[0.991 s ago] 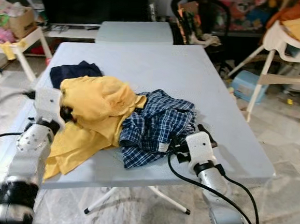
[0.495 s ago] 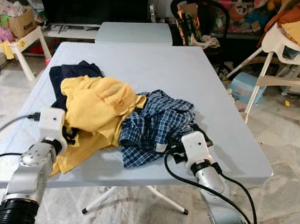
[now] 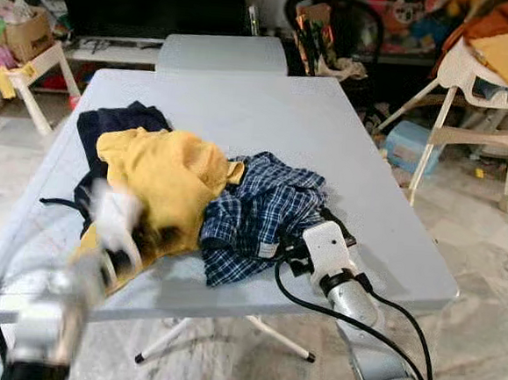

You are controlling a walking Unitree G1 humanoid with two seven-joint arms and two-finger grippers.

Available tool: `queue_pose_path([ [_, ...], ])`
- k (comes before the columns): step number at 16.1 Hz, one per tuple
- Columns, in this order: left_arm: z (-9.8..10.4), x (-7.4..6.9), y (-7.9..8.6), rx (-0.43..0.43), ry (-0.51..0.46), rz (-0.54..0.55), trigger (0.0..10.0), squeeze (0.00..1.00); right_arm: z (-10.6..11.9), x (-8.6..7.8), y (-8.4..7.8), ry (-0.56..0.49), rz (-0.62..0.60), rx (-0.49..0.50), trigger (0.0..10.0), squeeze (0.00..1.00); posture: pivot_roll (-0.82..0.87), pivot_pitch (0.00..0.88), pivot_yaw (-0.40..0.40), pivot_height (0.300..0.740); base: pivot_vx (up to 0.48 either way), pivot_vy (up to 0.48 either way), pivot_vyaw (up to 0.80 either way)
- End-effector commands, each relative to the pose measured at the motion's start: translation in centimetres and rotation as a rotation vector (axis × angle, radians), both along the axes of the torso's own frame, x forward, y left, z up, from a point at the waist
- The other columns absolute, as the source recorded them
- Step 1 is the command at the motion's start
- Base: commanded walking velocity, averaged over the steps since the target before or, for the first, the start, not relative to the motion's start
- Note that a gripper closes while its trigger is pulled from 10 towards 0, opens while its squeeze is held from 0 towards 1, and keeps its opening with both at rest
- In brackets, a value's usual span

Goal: Hang hanger

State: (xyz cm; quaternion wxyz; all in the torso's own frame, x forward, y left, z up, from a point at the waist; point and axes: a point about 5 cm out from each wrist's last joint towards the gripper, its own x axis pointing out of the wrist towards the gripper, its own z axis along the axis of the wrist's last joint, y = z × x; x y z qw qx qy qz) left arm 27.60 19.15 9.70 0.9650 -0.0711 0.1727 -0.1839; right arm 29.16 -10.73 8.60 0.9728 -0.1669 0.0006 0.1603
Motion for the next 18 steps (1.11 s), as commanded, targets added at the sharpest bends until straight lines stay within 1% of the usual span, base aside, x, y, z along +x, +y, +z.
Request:
queue_pose_path([
  [1, 0.6, -0.6, 0.3, 0.072, 0.023, -0.095, 10.0, 1.0, -0.2, -0.1, 0.3, 0.009, 0.005, 0.004, 10.0, 0.0, -0.07, 0.0, 0.028, 0.74, 0.0, 0.0, 0.0],
  [2, 0.2, -1.3, 1.1, 0.155, 0.076, -0.137, 10.0, 1.0, -0.2, 0.0, 0.4, 0.011, 0.012, 0.004, 10.0, 0.0, -0.07, 0.0, 0.025, 0.74, 0.0, 0.0, 0.0],
  [3, 0.5, -1.7, 1.6, 0.167, 0.115, -0.151, 10.0, 1.0, -0.2, 0.0, 0.5, 0.011, 0.017, 0.005, 10.0, 0.0, -0.07, 0.0, 0.025, 0.74, 0.0, 0.0, 0.0],
  [4, 0.7, -1.8, 1.9, 0.161, 0.124, -0.156, 10.0, 1.0, -0.2, 0.1, 0.5, 0.011, 0.018, 0.004, 10.0, 0.0, -0.06, 0.0, 0.019, 0.74, 0.0, 0.0, 0.0],
  [5, 1.3, -2.0, 2.8, 0.227, 0.119, -0.2, 10.0, 1.0, -0.1, 0.2, 0.5, 0.012, 0.023, 0.003, 10.0, 0.0, -0.06, 0.0, 0.015, 0.74, 0.0, 0.0, 0.0],
  [6, 1.9, -1.9, 3.8, 0.354, 0.084, -0.234, 10.0, 1.0, -0.1, 0.3, 0.5, 0.012, 0.024, 0.002, 10.0, 0.0, -0.06, 0.0, 0.015, 0.74, 0.0, 0.0, 0.0],
  [7, 2.6, -1.2, 4.6, 0.435, 0.029, -0.191, 10.0, 1.0, -0.1, 0.3, 0.5, 0.013, 0.025, 0.002, 10.0, 0.0, -0.06, 0.0, 0.013, 0.74, 0.0, 0.0, 0.0],
  [8, 4.9, 1.2, 6.2, 0.56, -0.177, 0.042, 10.0, 1.0, -0.2, 0.3, 0.6, 0.015, 0.027, 0.003, 10.0, 0.0, -0.05, 0.0, 0.014, 0.74, 0.0, 0.0, 0.0],
  [9, 6.7, 2.1, 7.0, 0.609, -0.315, 0.204, 10.0, 1.0, -0.3, 0.3, 0.7, 0.017, 0.028, 0.004, 10.0, 0.0, -0.06, 0.0, 0.016, 0.74, 0.0, 0.0, 0.0],
  [10, 7.4, 2.1, 7.3, 0.625, -0.352, 0.262, 10.0, 1.0, -0.3, 0.2, 0.7, 0.017, 0.029, 0.005, 10.0, 0.0, -0.06, 0.0, 0.017, 0.74, 0.0, 0.0, 0.0],
  [11, 7.4, 1.9, 6.9, 0.585, -0.354, 0.255, 10.0, 1.0, -0.3, 0.2, 0.8, 0.018, 0.029, 0.006, 10.0, 0.0, -0.06, 0.0, 0.018, 0.74, 0.0, 0.0, 0.0],
  [12, 7.4, 1.4, 5.4, 0.482, -0.401, 0.234, 10.0, 1.0, -0.4, 0.1, 0.8, 0.02, 0.027, 0.007, 10.0, 0.0, -0.06, 0.0, 0.02, 0.74, 0.0, 0.0, 0.0],
  [13, 7.4, 1.0, 4.1, 0.424, -0.456, 0.21, 10.0, 1.0, -0.5, 0.0, 0.7, 0.022, 0.025, 0.008, 10.0, 0.0, -0.07, 0.0, 0.02, 0.74, 0.0, 0.0, 0.0],
  [14, 6.9, 0.8, 3.1, 0.396, -0.465, 0.194, 10.0, 1.0, -0.5, 0.0, 0.7, 0.024, 0.025, 0.007, 10.0, 0.0, -0.07, 0.0, 0.022, 0.74, 0.0, 0.0, 0.0],
  [15, 6.0, 0.6, 2.0, 0.379, -0.449, 0.181, 10.0, 1.0, -0.5, 0.1, 0.7, 0.024, 0.024, 0.006, 10.0, 0.0, -0.07, 0.0, 0.022, 0.74, 0.0, 0.0, 0.0],
  [16, 5.7, 0.3, 1.2, 0.346, -0.482, 0.19, 10.0, 1.0, -0.5, 0.1, 0.6, 0.024, 0.021, 0.006, 10.0, 0.0, -0.07, 0.0, 0.023, 0.74, 0.0, 0.0, 0.0],
  [17, 4.8, -0.1, 0.5, 0.362, -0.479, 0.219, 10.0, 1.0, -0.5, 0.2, 0.6, 0.023, 0.019, 0.006, 10.0, 0.0, -0.07, 0.0, 0.024, 0.74, 0.0, 0.0, 0.0],
  [18, 4.1, -0.5, -0.1, 0.343, -0.467, 0.212, 10.0, 1.0, -0.5, 0.2, 0.6, 0.022, 0.018, 0.007, 10.0, 0.0, -0.07, 0.0, 0.024, 0.74, 0.0, 0.0, 0.0],
])
